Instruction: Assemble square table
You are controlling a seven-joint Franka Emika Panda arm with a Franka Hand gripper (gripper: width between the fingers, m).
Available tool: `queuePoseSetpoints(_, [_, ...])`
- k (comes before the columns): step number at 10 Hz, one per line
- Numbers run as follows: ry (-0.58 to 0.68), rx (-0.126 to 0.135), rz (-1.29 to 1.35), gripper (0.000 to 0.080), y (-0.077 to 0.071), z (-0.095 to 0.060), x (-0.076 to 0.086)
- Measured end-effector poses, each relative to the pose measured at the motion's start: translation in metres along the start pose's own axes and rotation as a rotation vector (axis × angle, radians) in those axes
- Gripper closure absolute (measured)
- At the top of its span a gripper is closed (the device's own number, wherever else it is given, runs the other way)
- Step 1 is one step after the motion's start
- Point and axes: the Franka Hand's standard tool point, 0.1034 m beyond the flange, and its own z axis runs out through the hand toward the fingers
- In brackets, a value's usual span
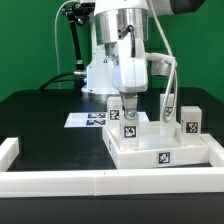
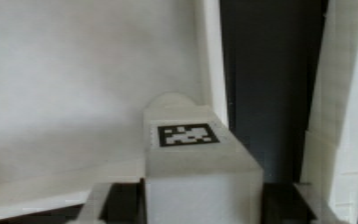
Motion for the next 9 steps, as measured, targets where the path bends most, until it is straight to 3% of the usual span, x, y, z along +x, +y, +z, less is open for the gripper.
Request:
queuePoseSetpoints(3, [-0.001,-0.001,0.046,0.0497,0.0001,0.0002,-0.0005])
queuePoseSetpoints(4, [-0.001,-0.002,0.03,0.0291,0.0001,0.0001,-0.0004])
queuePoseSetpoints(5, [-0.008,-0.013,-0.05,0.0291,-0.0005,-0.0006,-0.0016])
queuePoseSetpoints(6, [-0.009,-0.012,-0.054,0.018,-0.0013,-0.0007,-0.0026])
queuePoseSetpoints(9, [-0.009,-0.014,-0.054,0.0151,-0.0005,0.0,-0.0024])
